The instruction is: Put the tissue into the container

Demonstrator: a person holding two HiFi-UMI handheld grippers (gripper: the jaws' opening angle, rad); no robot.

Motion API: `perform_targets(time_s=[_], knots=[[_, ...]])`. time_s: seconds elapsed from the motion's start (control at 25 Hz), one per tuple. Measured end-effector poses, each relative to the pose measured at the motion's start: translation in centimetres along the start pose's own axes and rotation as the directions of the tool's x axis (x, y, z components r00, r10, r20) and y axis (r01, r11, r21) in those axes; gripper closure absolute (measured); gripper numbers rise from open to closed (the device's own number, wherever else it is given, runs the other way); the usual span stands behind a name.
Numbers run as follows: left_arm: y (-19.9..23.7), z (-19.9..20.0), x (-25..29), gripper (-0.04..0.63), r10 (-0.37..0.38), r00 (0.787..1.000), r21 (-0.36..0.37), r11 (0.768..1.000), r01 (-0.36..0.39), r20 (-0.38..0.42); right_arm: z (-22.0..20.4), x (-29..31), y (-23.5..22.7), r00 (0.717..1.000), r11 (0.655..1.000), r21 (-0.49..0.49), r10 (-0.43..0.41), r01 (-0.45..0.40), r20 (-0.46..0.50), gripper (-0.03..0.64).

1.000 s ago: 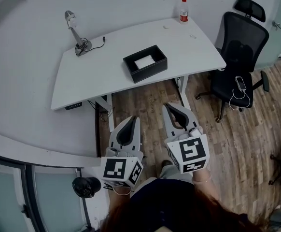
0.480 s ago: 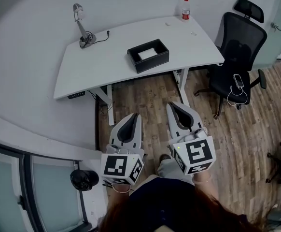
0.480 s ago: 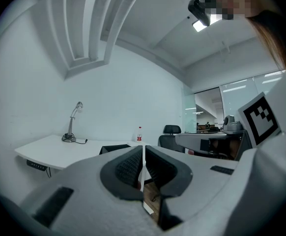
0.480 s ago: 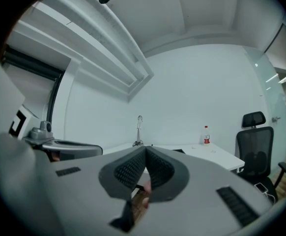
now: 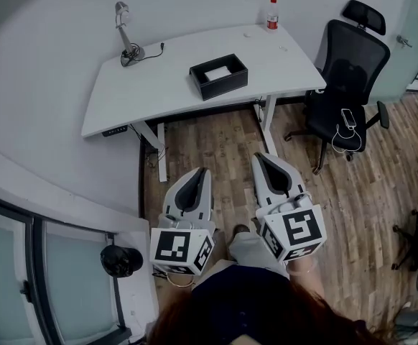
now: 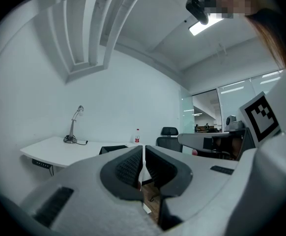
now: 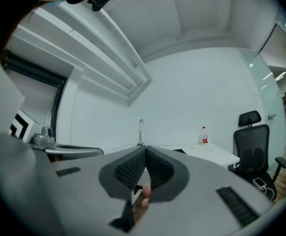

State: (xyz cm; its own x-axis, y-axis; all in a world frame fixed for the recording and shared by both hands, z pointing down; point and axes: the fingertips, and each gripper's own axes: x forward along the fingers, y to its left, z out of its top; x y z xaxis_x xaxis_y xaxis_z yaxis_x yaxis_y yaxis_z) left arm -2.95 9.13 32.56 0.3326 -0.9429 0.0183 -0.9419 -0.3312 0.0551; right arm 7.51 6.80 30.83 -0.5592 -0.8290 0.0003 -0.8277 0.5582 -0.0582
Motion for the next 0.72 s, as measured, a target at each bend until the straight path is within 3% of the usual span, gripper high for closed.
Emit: perform_targets(time_s=[0.72], knots=[[-2.6,0.1,-5.2,0.557,-0.003,1.0,-0.018,1.0,0.003,0.019,0.6,-5.4,2.8,1.0,0.998,-0.068,-0.016,0.016,-0.002,0.597]])
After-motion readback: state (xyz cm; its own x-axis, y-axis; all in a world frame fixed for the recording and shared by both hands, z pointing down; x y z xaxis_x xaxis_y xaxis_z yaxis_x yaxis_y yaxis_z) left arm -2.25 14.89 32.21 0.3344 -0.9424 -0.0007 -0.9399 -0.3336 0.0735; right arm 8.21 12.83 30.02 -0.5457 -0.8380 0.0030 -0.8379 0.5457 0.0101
